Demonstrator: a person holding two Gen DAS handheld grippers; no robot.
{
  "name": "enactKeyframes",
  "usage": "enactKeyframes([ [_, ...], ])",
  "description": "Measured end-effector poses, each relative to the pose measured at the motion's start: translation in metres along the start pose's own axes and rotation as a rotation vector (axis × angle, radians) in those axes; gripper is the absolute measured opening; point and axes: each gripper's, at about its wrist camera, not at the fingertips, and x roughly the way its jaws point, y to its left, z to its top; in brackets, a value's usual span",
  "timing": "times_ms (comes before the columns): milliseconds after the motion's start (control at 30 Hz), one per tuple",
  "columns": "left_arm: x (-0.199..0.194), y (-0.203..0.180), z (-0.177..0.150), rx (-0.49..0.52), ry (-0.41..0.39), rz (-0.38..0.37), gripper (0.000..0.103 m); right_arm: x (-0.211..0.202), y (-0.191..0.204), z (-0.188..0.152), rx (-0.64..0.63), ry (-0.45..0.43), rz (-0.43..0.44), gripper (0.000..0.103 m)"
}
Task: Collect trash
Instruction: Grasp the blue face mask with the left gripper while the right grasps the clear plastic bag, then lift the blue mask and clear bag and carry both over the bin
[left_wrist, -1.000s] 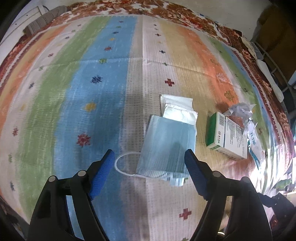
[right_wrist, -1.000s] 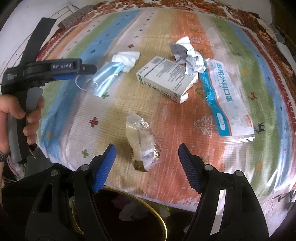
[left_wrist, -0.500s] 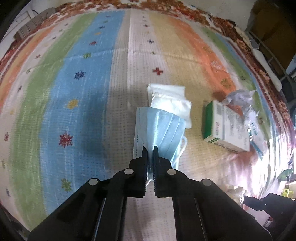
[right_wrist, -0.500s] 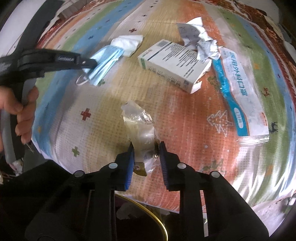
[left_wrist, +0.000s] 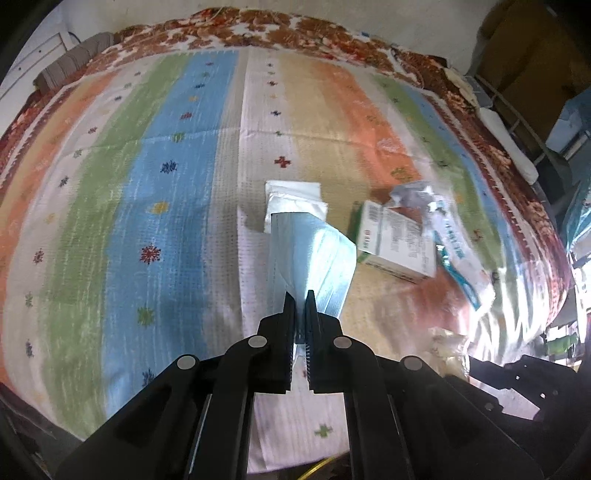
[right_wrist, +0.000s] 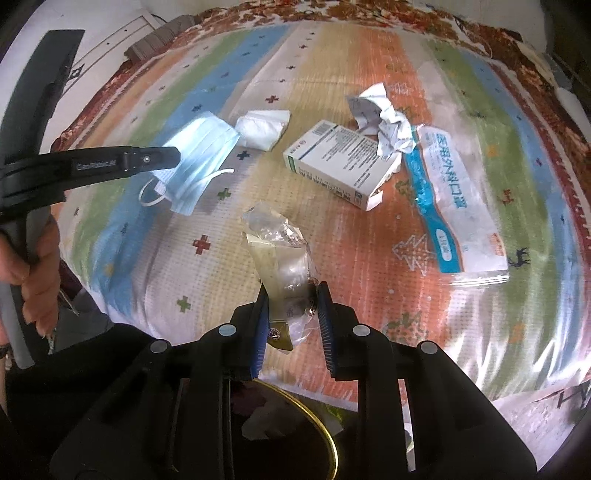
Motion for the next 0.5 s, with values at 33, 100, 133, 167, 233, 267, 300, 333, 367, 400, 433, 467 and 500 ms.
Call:
enactKeyframes([
  [33, -0.004, -0.002, -0.001, 0.001, -0.003, -0.002, 0.004, -0.004, 0.001, -0.001, -0.003, -0.005, 0.000, 0.023],
  [100, -0.013, -0.007, -0.004, 0.001, -0.010, -0.014, 0.004, -0.015, 0.004, -0.005, -0.008, -0.020, 0.001, 0.023],
  [133, -0.017, -0.010, -0.006, 0.002, -0.013, -0.020, 0.004, -0.021, 0.006, -0.007, -0.010, -0.028, 0.002, 0.023],
  [167, -0.022, -0.013, -0.008, 0.005, -0.017, -0.026, 0.004, -0.028, 0.008, -0.009, -0.011, -0.039, 0.003, 0.023],
  [233, -0.028, -0.017, -0.012, 0.010, -0.023, -0.036, 0.004, -0.038, 0.010, -0.012, -0.013, -0.057, 0.006, 0.023],
  [267, -0.032, -0.020, -0.014, 0.014, -0.026, -0.043, 0.004, -0.043, 0.011, -0.014, -0.012, -0.064, 0.006, 0.023],
  [300, -0.035, -0.022, -0.016, 0.018, -0.031, -0.048, 0.004, -0.048, 0.011, -0.015, -0.011, -0.073, 0.007, 0.023],
  [333, -0.039, -0.025, -0.019, 0.024, -0.037, -0.053, 0.004, -0.052, 0.011, -0.017, -0.012, -0.081, 0.009, 0.023],
  [367, -0.043, -0.027, -0.022, 0.031, -0.041, -0.054, 0.004, -0.056, 0.011, -0.018, -0.012, -0.088, 0.010, 0.023],
  [400, -0.046, -0.029, -0.024, 0.036, -0.045, -0.056, 0.004, -0.059, 0.011, -0.020, -0.012, -0.092, 0.009, 0.023],
  [433, -0.049, -0.030, -0.027, 0.041, -0.047, -0.059, 0.004, -0.061, 0.012, -0.022, -0.009, -0.095, 0.007, 0.023],
  [467, -0.053, -0.033, -0.030, 0.047, -0.049, -0.060, 0.004, -0.064, 0.010, -0.024, -0.004, -0.098, 0.004, 0.023],
  [500, -0.055, -0.034, -0.032, 0.051, -0.051, -0.060, 0.004, -0.066, 0.009, -0.026, 0.001, -0.098, 0.002, 0.023],
])
